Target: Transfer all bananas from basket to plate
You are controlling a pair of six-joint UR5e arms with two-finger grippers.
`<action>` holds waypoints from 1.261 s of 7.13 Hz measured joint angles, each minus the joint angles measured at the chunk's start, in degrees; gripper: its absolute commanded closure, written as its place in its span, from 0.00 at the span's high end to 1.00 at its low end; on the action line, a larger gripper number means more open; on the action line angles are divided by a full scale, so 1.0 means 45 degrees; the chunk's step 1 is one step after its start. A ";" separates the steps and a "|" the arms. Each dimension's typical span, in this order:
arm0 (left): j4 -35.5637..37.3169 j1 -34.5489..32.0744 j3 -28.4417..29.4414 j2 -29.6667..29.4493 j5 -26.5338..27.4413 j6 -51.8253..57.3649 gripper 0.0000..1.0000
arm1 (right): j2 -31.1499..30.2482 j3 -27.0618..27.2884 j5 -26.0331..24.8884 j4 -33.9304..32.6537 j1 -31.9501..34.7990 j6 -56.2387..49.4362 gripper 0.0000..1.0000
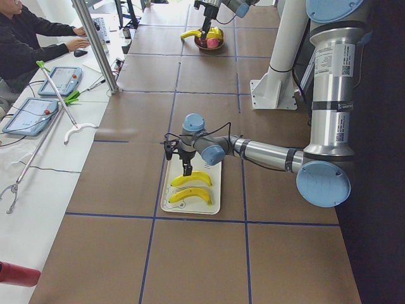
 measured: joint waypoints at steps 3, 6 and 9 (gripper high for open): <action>0.0120 -0.0064 -0.0910 -0.0767 -0.0723 -0.2020 0.99 | -0.3158 -0.0073 0.2934 -0.0561 0.3280 -0.4833 1.00; 0.0134 -0.0049 -0.1184 -0.1233 -0.0861 -0.2864 1.00 | -0.3496 -0.1032 0.3581 -0.4268 0.4996 -0.6998 1.00; 0.0136 -0.0037 -0.1322 -0.1319 -0.0877 -0.3211 1.00 | -0.2154 -0.3165 0.2895 -0.5983 0.4979 -0.7443 1.00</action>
